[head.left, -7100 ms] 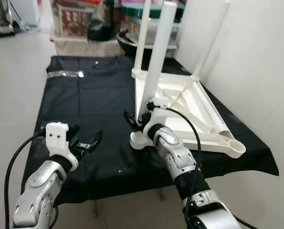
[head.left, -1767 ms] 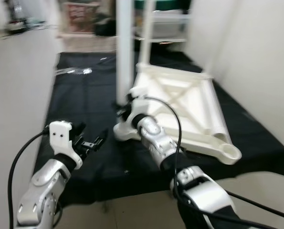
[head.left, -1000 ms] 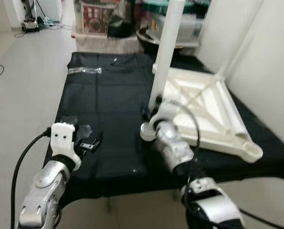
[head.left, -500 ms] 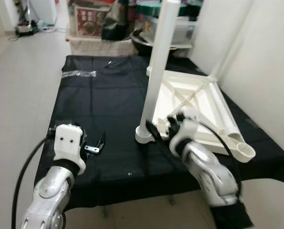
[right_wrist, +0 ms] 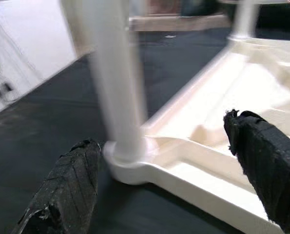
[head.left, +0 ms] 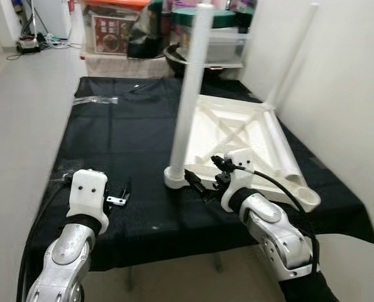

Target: Building children table

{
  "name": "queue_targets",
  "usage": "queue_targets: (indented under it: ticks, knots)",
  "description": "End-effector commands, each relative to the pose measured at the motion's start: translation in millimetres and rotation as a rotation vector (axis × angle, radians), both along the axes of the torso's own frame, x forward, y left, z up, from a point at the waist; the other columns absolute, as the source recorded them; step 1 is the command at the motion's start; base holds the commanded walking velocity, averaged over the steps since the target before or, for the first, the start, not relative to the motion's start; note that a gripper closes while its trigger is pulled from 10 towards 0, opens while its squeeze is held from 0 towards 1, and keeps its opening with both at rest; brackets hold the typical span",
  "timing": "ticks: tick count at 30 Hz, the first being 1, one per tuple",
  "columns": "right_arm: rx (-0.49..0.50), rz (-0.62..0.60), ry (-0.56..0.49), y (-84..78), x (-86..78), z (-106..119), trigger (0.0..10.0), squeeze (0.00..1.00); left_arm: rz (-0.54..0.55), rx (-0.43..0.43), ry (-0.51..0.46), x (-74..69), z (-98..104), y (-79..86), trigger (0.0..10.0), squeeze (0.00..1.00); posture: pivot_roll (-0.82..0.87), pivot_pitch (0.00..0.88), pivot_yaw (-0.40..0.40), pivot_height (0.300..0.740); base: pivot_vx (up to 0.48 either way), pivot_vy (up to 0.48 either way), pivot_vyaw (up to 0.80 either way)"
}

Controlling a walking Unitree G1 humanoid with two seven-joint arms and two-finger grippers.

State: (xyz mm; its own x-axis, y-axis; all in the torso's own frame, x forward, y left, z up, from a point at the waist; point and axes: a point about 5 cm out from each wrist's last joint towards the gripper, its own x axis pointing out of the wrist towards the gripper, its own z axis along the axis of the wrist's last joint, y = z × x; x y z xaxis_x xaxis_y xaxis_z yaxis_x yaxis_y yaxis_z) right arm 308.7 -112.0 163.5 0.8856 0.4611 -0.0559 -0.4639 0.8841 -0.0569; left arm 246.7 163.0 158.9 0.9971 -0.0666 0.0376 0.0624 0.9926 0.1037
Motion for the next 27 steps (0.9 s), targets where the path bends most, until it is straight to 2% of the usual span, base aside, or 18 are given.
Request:
queue_targets:
  ticks: [1, 4, 9, 11, 13, 16, 19, 24, 27]
  knots:
    - [0.014, 0.000, -0.007, 3.9, 3.6, 5.5, 10.0, 0.00, 0.019, 0.008, 0.015, -0.3, -4.1, 3.2, 10.0, 0.00, 0.07, 0.000, -0.107, 0.740, 0.000, 0.000, 0.00]
    - [-0.023, -0.012, 0.007, 3.2, 8.7, 6.2, 10.0, 0.00, 0.026, 0.002, 0.020, -0.5, -4.9, 3.3, 10.0, 0.00, 0.08, 0.000, -0.107, 0.740, 0.000, -0.480, 0.27]
    - [-0.004, -0.027, 0.018, 1.3, 10.6, 6.2, 10.0, 0.00, 0.028, -0.003, 0.021, -0.8, -5.2, 3.7, 10.0, 0.00, 0.08, 0.000, -0.107, 0.740, 0.000, -0.480, 0.80]
    - [-0.005, -0.043, 0.034, -0.1, 12.5, 4.2, 10.0, 0.00, 0.027, -0.008, 0.022, -0.9, -5.6, 4.4, 10.0, 0.00, 0.08, 0.000, -0.110, 0.740, 0.000, -0.480, 0.00]
    - [-0.029, -0.089, 0.028, -4.9, 16.7, 1.2, 10.0, 0.00, 0.020, -0.030, 0.023, -0.7, -6.3, 7.0, 10.0, 0.00, 0.08, 0.000, -0.109, 0.740, 0.000, 0.000, 0.00]
    - [-0.082, -0.119, -0.028, -8.5, 18.9, 2.7, 10.0, 0.00, 0.015, -0.035, 0.024, -0.5, -7.2, 7.2, 10.0, 0.00, 0.08, 0.000, -0.109, 0.740, 0.000, -0.304, 0.80]
    - [-0.049, -0.126, -0.017, -9.3, 19.3, 2.2, 10.0, 0.00, 0.014, -0.034, 0.027, -0.2, -7.9, 6.6, 10.0, 0.00, 0.08, 0.000, -0.109, 0.740, 0.000, -0.421, 0.80]
    - [-0.014, -0.159, 0.022, -13.4, 21.3, -2.5, 10.0, 0.00, 0.014, -0.048, 0.023, 0.5, -9.5, 4.3, 10.0, 0.00, 0.08, 0.000, -0.110, 0.740, 0.000, -0.410, 0.00]
    - [-0.037, -0.181, 0.024, -15.5, 23.0, -4.1, 10.0, 0.00, 0.009, -0.066, 0.018, 0.6, -9.8, 3.4, 10.0, 0.00, 0.08, 0.000, -0.109, 0.740, 0.000, 0.000, 0.00]
